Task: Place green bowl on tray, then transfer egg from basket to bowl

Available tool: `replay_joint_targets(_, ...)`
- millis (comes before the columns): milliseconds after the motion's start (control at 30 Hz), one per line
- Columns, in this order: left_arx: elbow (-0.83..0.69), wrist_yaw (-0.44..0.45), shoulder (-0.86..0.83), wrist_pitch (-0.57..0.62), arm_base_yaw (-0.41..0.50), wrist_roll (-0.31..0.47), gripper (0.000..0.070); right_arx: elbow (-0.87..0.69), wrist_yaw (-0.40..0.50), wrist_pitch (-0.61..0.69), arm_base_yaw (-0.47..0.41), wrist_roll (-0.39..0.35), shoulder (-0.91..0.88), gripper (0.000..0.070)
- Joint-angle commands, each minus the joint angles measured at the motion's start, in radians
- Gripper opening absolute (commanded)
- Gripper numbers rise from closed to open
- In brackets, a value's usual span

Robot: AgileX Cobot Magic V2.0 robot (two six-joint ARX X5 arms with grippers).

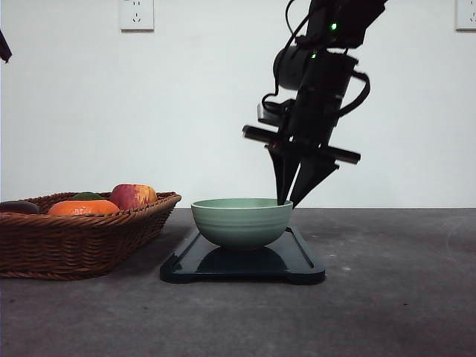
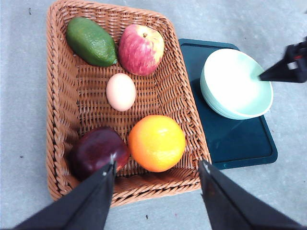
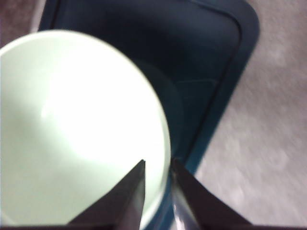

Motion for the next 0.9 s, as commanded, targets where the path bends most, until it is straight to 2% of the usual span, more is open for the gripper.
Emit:
replay_joint_targets(0, 0.024, 0.002, 0.006, 0.009, -0.002, 0.006, 0.0350, 0.021, 0.010, -0.011, 0.005, -0.015, -0.048, 0.0100)
replay_joint_targets(100, 0.024, 0.002, 0.006, 0.012, -0.002, 0.006, 0.0350, 0.010, 0.029, -0.039, 0.009, -0.019, -0.111, 0.0100)
replay_joint_targets(200, 0.024, 0.002, 0.006, 0.013, -0.002, 0.006, 0.0350, -0.079, 0.034, 0.033, 0.015, -0.020, -0.192, 0.0100)
replay_joint_targets(400, 0.024, 0.002, 0.006, 0.013, -0.002, 0.007, 0.0350, -0.522, 0.047, 0.390, 0.025, -0.019, -0.453, 0.0100)
replay_joint_targets(567, 0.024, 0.002, 0.006, 0.027, -0.002, 0.008, 0.0350, -0.829, 0.050, 0.550, 0.024, -0.019, -0.686, 0.0100)
replay_joint_targets(767, 0.024, 0.002, 0.006, 0.029, -0.002, 0.007, 0.0350, -1.045, 0.077, 0.543, 0.023, -0.033, -0.964, 0.0101)
replay_joint_targets(867, 0.024, 0.002, 0.006, 0.025, -0.006, 0.006, 0.0350, -1.101, 0.103, 0.490, 0.023, -0.035, -1.084, 0.0133)
